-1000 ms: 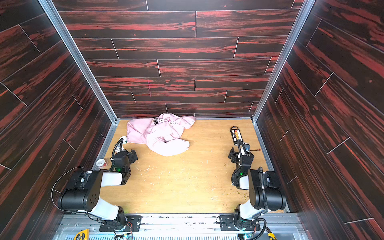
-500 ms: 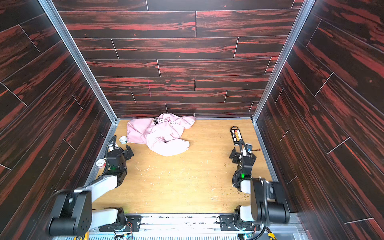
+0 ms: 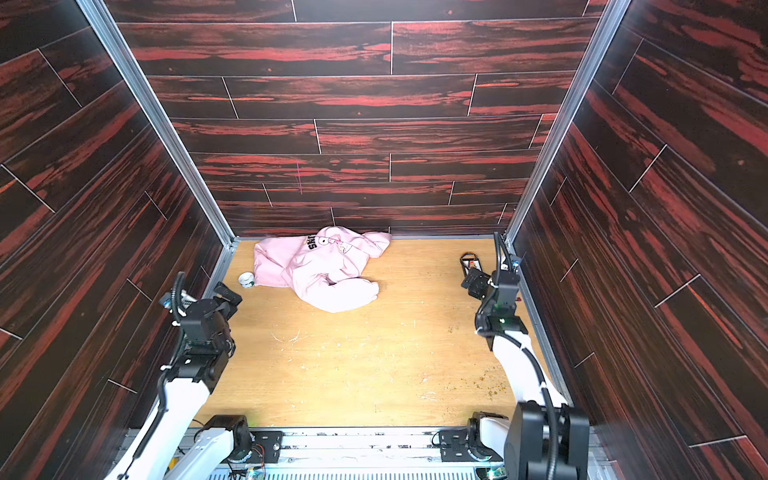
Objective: Zip up the jacket
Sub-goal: 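Reach the left gripper toward the jacket hood while the right gripper approaches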
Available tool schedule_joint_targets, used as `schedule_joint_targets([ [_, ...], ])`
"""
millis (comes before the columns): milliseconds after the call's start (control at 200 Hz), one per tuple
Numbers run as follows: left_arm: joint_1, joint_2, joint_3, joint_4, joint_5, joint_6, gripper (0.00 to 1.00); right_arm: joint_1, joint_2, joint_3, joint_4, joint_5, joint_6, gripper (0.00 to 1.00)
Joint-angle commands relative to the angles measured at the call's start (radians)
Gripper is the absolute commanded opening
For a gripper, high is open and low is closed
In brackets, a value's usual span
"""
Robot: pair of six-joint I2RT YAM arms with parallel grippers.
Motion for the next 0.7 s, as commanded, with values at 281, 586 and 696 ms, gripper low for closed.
schedule_joint_targets([
  [281,0.005,0.287,0.220,-0.294,0.514,-0.096,0.78,0.040,-0.027,-0.004,-0.168,-0.403,0.105,0.99],
  [586,0.023,0.685,0.514,-0.299,0.499,-0.131,0.76,0.244,-0.121,0.083,-0.243,-0.392,0.044,0.90],
  [696,0.037,0.849,0.682,-0.374,0.446,-0.078,0.76,0.343,-0.144,0.113,-0.281,-0.331,0.018,0.90],
])
